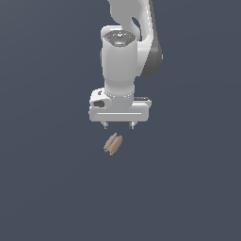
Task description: Pick up the object and move it to a goal position.
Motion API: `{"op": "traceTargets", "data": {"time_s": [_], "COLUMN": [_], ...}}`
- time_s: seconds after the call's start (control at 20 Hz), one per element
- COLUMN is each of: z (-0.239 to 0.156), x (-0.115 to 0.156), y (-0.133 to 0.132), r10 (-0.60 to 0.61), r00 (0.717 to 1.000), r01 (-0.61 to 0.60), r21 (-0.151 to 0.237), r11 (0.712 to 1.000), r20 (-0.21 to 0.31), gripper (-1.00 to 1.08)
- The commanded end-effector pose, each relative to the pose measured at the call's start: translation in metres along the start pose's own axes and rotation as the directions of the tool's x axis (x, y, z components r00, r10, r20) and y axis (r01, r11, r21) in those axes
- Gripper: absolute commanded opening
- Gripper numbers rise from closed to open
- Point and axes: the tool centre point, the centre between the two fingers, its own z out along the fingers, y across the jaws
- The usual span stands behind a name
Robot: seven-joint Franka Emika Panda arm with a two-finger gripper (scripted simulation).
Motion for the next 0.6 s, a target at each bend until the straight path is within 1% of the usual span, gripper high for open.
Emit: {"op": "traceTargets", "data": {"time_s": [0.0,0.55], "z": [0.0,-0.008], "x": [0.0,-0.001], "y": [0.0,0.018], "r10": [0.0,-0.022], "r00": [1.0,1.0], "r01": [0.0,0.023], "r21": [0.0,-0.018], "r11": [1.0,1.0], "r20": [0.0,0.003], "gripper": [1.0,1.0]}}
